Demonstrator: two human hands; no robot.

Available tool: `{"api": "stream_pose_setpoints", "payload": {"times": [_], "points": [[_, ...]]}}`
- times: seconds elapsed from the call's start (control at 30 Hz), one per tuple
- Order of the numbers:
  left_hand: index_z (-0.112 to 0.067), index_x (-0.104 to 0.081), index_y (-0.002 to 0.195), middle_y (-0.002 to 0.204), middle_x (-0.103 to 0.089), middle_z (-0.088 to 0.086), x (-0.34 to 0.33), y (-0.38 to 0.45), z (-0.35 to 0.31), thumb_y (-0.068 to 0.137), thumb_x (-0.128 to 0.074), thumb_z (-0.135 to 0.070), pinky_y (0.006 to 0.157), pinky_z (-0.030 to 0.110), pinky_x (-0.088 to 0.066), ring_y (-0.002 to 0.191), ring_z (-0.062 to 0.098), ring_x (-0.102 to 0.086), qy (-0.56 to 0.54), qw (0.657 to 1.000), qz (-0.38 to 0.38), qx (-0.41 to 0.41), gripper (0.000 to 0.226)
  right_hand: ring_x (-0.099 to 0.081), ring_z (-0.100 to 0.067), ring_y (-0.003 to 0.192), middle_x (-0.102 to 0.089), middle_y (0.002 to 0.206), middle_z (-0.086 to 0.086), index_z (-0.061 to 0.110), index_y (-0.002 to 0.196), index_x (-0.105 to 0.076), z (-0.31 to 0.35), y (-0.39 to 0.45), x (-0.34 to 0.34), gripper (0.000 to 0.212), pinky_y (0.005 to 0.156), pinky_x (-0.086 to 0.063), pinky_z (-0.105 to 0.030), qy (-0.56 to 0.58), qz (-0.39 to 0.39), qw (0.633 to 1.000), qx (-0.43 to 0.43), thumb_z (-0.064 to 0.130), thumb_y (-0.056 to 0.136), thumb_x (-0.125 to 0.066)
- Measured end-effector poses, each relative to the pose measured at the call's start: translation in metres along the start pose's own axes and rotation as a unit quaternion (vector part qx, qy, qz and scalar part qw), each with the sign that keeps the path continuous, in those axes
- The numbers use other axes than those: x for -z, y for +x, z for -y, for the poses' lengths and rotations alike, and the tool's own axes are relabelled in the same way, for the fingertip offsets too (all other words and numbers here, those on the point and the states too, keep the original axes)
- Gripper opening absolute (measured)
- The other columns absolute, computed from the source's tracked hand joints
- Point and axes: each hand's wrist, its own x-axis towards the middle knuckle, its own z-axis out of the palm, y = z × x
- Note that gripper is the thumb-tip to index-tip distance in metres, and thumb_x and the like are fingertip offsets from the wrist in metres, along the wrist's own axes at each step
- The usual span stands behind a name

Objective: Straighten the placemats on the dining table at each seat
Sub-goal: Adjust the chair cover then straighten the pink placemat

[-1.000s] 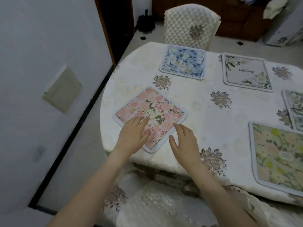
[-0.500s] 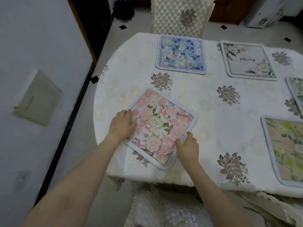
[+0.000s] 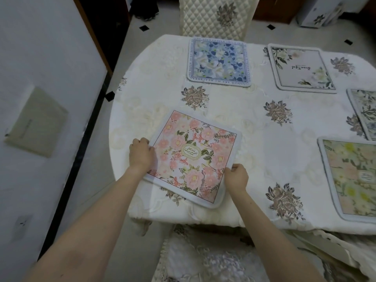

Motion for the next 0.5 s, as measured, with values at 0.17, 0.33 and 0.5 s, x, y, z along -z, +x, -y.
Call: {"api": "stream_pose_setpoints", "payload": {"times": [0.17,0.33,0.5], "points": [[0.004,-0.051,0.107,0.115,-0.046,0.026,-0.009,-0.023,-0.008,0.090,-0.049,-0.013,0.083,0.051,-0.050,0.087,0.046,-0.059,-0.053,0.998,0.026,0.014,0.024,-0.047,-0.012,0.062,-0.056,0.087,-0.007,-0.001,0.105,-0.055,-0.004,0.017,0.025,0.018,0.045,-0.031,-0.016,-0.020,-0.002,0.999,0.032,0.004,0.089,-0.049],[0.004,-0.048,0.107,0.115,-0.045,0.024,-0.032,-0.062,-0.028,0.090,-0.052,-0.014,0.083,0.050,-0.049,0.090,0.043,-0.057,-0.065,0.997,0.026,0.023,0.025,-0.043,-0.003,0.058,-0.057,0.089,-0.009,-0.002,0.109,-0.056,-0.014,0.035,0.056,0.022,0.044,-0.032,-0.012,-0.026,-0.010,0.998,0.059,0.002,0.088,-0.049],[0.003,-0.046,0.109,0.116,-0.045,0.023,-0.060,-0.099,-0.047,0.090,-0.056,-0.018,0.082,0.047,-0.048,0.092,0.041,-0.055,-0.071,0.997,0.024,0.018,0.030,-0.047,-0.014,0.061,-0.066,0.101,-0.018,-0.001,0.113,-0.056,-0.032,0.050,0.088,0.025,0.048,-0.031,-0.016,-0.042,-0.006,0.997,0.063,0.004,0.089,-0.049]]}}
